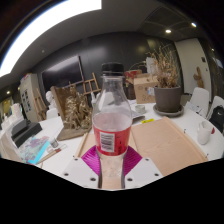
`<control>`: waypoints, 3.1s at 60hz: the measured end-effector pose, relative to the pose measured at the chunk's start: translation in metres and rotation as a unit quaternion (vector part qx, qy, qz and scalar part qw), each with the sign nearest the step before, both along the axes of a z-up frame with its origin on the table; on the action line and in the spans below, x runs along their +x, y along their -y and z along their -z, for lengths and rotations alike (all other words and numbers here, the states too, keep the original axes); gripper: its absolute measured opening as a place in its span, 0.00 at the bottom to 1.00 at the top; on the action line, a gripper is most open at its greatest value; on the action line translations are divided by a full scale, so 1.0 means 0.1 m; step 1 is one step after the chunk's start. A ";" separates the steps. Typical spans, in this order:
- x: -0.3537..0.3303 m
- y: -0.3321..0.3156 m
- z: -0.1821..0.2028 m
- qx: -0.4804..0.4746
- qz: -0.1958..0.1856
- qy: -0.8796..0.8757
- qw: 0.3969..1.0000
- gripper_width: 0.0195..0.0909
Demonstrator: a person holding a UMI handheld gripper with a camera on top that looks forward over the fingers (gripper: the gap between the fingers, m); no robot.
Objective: Pour water
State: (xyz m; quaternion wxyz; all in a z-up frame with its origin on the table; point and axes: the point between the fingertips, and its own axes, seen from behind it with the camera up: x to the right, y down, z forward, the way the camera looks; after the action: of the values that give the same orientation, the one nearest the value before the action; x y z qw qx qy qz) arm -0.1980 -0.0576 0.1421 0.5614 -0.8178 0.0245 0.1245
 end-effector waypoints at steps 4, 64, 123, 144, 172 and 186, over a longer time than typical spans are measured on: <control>0.16 -0.03 -0.32 0.003 0.006 -0.053 0.999 0.07; 2.67 -0.66 -0.66 -0.143 0.079 -0.816 0.555 0.07; 5.62 -1.01 -0.47 0.040 0.112 0.113 0.986 0.07; 5.83 -0.96 0.88 -0.027 0.126 0.102 0.986 0.08; 5.72 -0.73 0.91 -0.071 0.127 0.069 0.987 0.88; 5.36 0.12 0.36 -0.131 0.132 0.129 0.974 0.92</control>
State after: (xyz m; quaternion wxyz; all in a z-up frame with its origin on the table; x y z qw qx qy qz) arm 0.3380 -0.0698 0.1057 0.4596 -0.8828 0.0752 -0.0617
